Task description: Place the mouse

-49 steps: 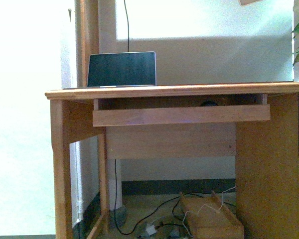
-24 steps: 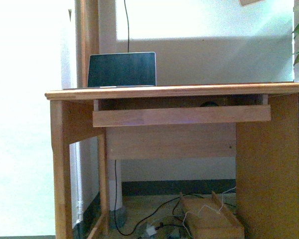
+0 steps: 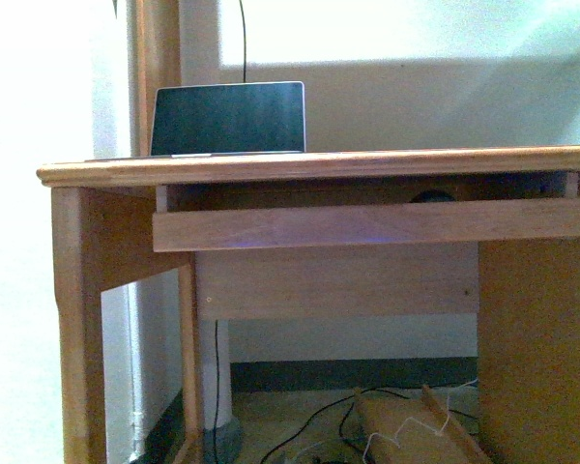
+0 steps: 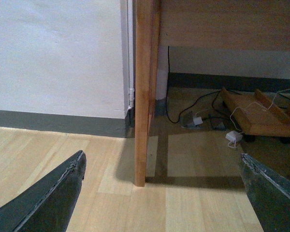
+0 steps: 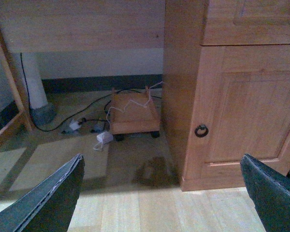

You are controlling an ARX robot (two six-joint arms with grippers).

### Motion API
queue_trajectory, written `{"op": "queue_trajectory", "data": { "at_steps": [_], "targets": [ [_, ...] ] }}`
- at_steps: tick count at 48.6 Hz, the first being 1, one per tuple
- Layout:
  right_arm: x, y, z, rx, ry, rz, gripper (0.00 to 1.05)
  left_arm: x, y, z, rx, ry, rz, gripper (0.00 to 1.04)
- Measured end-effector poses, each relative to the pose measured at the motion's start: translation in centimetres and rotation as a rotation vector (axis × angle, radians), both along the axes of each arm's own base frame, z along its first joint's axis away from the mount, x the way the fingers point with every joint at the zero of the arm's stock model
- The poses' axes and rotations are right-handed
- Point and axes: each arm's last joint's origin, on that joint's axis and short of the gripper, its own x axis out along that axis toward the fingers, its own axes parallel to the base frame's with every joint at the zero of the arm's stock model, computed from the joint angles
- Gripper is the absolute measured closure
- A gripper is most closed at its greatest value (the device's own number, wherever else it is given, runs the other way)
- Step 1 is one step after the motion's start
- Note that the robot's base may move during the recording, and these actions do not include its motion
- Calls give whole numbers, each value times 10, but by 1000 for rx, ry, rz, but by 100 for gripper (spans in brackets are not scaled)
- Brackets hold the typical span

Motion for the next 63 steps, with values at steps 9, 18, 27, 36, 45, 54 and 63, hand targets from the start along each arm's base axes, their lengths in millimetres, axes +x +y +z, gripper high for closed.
{"op": "queue_trajectory", "data": {
  "at_steps": [9, 18, 27, 36, 45, 54, 63],
  "targets": [
    [0, 0, 0, 0, 0, 0, 7, 0, 0, 0, 0, 0, 0, 8],
    [0, 0, 0, 0, 0, 0, 7, 0, 0, 0, 0, 0, 0, 8],
    [0, 0, 0, 0, 0, 0, 7, 0, 0, 0, 0, 1, 0, 8],
    [0, 0, 0, 0, 2, 0, 7, 0, 0, 0, 0, 0, 0, 8],
    [0, 0, 0, 0, 1, 3, 7, 0, 0, 0, 0, 0, 1, 8],
    [0, 0, 0, 0, 0, 3, 7, 0, 0, 0, 0, 0, 0, 8],
    [0, 0, 0, 0, 0, 3, 7, 0, 0, 0, 0, 0, 0, 8]
  ]
}}
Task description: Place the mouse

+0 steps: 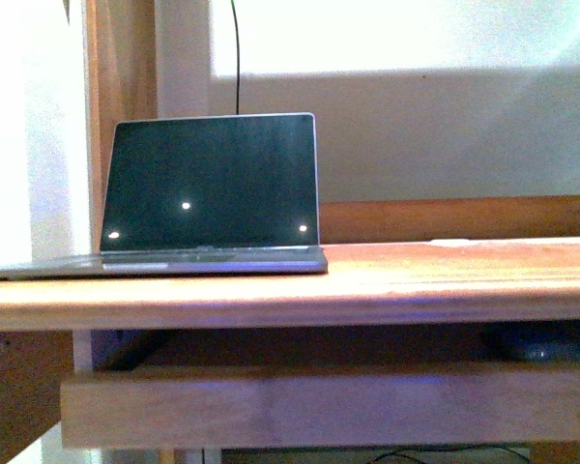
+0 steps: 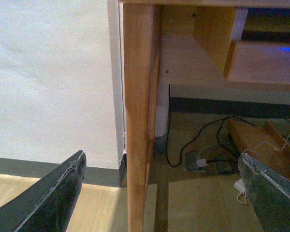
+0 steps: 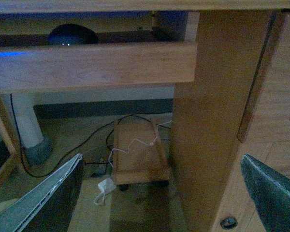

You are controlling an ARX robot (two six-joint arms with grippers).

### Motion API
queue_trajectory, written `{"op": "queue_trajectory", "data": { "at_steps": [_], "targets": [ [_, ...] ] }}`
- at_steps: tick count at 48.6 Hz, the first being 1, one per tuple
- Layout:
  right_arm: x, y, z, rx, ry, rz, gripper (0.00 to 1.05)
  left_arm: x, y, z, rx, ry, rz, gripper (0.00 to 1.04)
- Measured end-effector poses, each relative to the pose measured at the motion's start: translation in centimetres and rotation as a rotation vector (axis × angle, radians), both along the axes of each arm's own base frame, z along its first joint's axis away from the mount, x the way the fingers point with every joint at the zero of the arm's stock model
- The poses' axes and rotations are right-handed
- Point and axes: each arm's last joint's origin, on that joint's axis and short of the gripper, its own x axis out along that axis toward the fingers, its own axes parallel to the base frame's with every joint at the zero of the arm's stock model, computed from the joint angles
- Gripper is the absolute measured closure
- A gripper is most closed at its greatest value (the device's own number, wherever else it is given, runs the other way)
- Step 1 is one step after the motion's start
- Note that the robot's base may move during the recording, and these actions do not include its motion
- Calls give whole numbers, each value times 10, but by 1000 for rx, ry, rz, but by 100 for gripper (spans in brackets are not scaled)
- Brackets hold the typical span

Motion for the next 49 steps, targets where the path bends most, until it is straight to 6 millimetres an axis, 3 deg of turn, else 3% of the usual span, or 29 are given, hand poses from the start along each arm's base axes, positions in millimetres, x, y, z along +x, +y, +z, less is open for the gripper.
{"op": "queue_trajectory", "data": {
  "at_steps": [22, 26, 33, 42, 49],
  "targets": [
    [0, 0, 0, 0, 0, 0, 7, 0, 0, 0, -2, 6, 3, 8],
    [0, 0, 0, 0, 0, 0, 7, 3, 0, -2, -104, 216, 15, 8],
    [0, 0, 0, 0, 0, 0, 7, 20, 2, -1, -128, 323, -53, 8],
    [0, 0, 0, 0, 0, 0, 7, 69, 1, 20, 162, 313, -220, 8],
    [0, 0, 0, 0, 0, 0, 7, 100, -10, 14, 498, 328, -405, 8]
  ]
}}
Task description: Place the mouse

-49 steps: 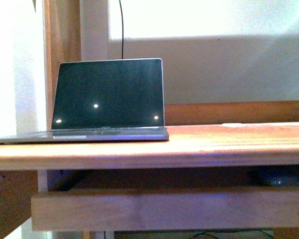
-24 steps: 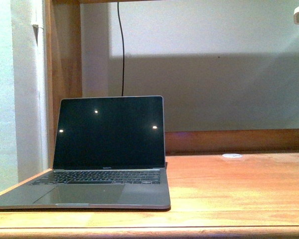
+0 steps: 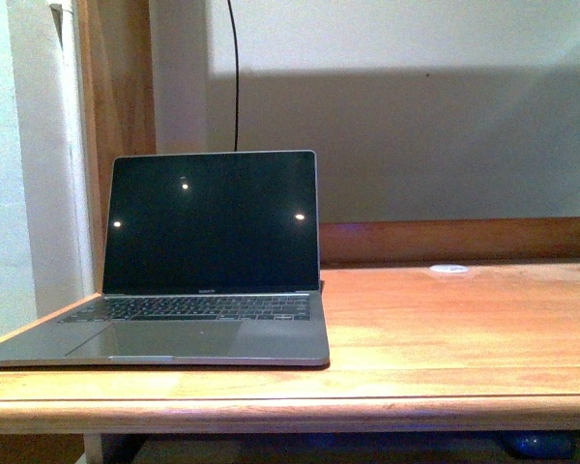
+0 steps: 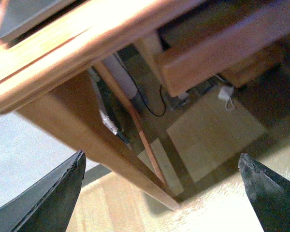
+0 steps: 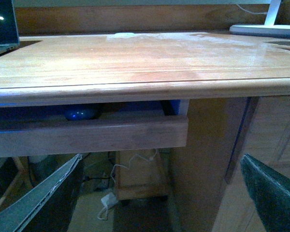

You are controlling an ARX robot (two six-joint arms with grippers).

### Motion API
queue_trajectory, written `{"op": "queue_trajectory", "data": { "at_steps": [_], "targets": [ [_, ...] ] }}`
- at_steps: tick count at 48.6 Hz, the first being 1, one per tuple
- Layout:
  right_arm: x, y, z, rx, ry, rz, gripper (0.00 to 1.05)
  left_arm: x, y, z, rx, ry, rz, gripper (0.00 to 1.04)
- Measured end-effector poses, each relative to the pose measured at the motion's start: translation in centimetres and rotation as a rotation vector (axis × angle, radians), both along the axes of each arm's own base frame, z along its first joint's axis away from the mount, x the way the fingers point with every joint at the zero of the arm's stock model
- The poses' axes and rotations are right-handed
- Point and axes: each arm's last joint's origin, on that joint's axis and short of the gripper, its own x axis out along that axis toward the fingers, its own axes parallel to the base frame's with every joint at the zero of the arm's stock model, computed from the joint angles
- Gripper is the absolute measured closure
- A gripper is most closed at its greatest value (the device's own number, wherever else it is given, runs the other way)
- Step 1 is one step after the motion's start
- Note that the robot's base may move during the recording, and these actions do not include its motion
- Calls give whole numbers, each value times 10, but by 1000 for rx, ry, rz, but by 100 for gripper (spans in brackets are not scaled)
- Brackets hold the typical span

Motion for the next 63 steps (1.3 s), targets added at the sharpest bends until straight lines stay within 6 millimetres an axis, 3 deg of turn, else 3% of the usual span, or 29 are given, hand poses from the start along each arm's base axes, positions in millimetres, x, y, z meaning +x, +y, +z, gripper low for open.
{"op": "queue_trajectory", "data": {
  "at_steps": [8, 20, 38, 46, 63],
  "targets": [
    [0, 0, 0, 0, 0, 0, 7, 22, -13, -18, 325, -49, -274, 8],
    [0, 0, 0, 0, 0, 0, 7, 51, -22, -23, 590, -202, -427, 8],
    [0, 0, 0, 0, 0, 0, 7, 77, -26, -40, 679, -280, -538, 8],
    [0, 0, 0, 0, 0, 0, 7, 99, -28, -44, 748, -406, -577, 8],
    [0, 0, 0, 0, 0, 0, 7, 114, -31, -73, 907, -516, -647, 8]
  ]
}}
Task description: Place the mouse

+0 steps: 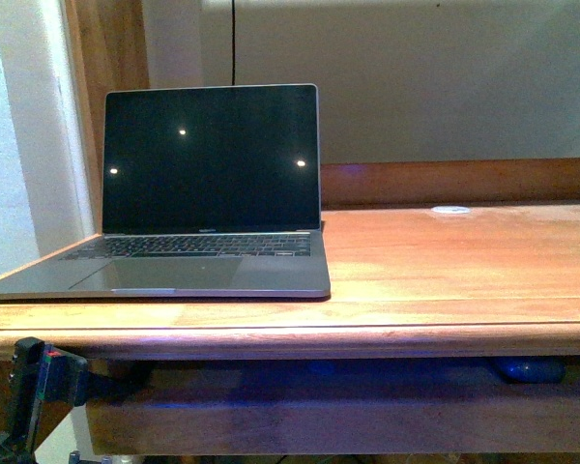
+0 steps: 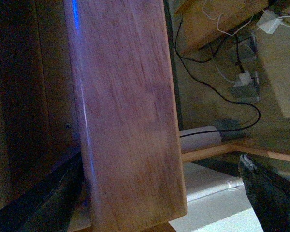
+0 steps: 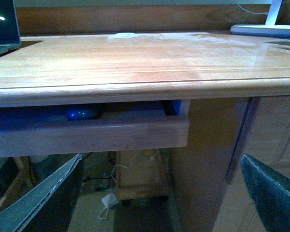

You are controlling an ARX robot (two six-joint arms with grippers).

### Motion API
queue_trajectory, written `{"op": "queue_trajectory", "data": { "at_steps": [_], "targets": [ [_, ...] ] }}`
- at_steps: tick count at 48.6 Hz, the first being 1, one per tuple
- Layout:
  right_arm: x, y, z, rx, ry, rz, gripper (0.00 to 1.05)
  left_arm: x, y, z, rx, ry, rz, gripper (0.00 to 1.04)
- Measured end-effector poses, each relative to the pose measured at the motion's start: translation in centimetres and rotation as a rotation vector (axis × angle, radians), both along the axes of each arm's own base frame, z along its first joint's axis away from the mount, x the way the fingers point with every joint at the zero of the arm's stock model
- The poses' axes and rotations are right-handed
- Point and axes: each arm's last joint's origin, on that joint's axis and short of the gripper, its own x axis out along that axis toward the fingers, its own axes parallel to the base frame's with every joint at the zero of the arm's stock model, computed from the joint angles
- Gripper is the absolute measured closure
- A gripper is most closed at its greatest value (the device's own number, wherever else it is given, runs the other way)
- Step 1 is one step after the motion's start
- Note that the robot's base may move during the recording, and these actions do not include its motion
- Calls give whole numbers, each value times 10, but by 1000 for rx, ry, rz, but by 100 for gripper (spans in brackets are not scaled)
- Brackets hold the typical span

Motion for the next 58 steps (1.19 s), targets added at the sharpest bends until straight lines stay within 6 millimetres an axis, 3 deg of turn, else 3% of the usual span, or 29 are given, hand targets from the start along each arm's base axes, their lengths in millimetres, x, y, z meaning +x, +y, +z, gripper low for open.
{"op": "queue_trajectory", "data": {
  "at_steps": [19, 30, 36, 41, 58],
  "targets": [
    [0, 0, 0, 0, 0, 0, 7, 17, -3, -21, 95, -157, -76, 8],
    [0, 0, 0, 0, 0, 0, 7, 16, -14, -31, 111, -175, -44, 8],
    [0, 0, 0, 0, 0, 0, 7, 7, -28, -31, 36, -67, 32, 8],
    [0, 0, 0, 0, 0, 0, 7, -2, -43, -22, -106, 120, 115, 8],
    [0, 0, 0, 0, 0, 0, 7, -26, -63, 4, -303, 494, 139, 8]
  ]
}}
